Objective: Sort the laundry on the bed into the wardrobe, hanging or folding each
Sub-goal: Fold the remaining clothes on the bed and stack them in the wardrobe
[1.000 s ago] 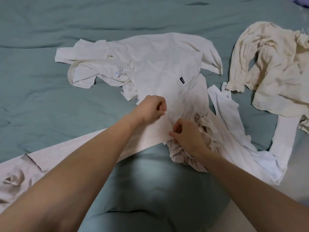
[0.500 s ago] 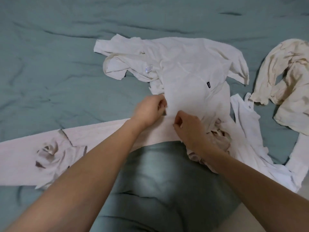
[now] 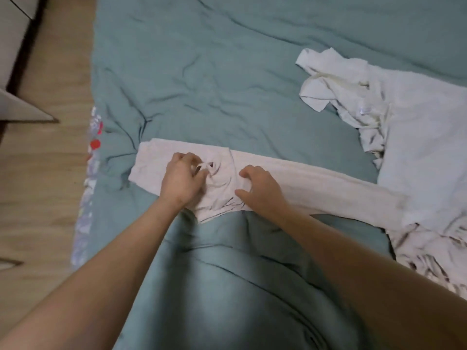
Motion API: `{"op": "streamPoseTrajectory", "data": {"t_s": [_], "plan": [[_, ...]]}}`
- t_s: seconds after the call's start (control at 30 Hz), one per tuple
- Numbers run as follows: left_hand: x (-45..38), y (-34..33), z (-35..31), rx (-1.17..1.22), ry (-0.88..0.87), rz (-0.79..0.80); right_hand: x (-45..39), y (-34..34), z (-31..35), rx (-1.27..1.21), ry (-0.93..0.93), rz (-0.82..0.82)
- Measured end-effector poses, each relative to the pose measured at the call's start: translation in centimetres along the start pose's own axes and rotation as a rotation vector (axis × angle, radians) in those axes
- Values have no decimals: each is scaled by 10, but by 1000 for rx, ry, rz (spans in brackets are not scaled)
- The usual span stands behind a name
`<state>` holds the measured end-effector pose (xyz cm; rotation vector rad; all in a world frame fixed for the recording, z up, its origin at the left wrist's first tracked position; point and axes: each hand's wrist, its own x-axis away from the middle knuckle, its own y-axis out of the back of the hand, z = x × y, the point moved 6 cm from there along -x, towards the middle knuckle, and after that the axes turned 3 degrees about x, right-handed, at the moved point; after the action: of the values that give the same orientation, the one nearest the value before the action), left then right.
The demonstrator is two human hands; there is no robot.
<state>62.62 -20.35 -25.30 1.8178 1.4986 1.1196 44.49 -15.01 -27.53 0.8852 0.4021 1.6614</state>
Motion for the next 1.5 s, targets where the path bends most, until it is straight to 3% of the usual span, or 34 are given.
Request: {"op": "streamPoseTrajectory", "data": {"t_s": [0.07,0.17,0.27,0.43,0.53,0.6,0.7,0.83,0.9,0.97,1.07,1.13,1.23,1.37,1.5], "plan": [[4,-2,10,127,37,40,-6,-8,3,7,-47,-1],[11,-8,27,346,156,146,-12,-13,16,46,35,8],[17,-14,38,400,165,275,-10,-9,23,-28,43,-39],[14,2,36,583,157,159,4,14,8,-363,-128,-170],[15,-3,27,710,210,228,13,19,-16,-537,-305,-217],[14,-13,16,658,160,307,20,21,-32,-611,-414,-262],[10,-22,-5,459,9,303,29,22,-45,-696,-508,-275],[-2,-28,-24,103,-174,243,30,24,-46,-836,-451,-141],[-5,-28,-38,196,-239,213,27,26,-42,-869,-384,-90],[-6,-24,-57,439,-143,227,23,35,-32,-774,-249,-121],[-10,-28,-71,674,248,454,21,40,-6,-457,43,-149],[-12,-28,-69,616,339,583,23,31,5,-324,143,-60],[-16,-26,-58,488,227,623,24,20,11,-337,164,64],[-20,-17,-15,456,297,442,12,36,-6,-558,-54,-205],[-19,1,32,-140,255,404,-5,32,-14,-452,-167,-225]]}}
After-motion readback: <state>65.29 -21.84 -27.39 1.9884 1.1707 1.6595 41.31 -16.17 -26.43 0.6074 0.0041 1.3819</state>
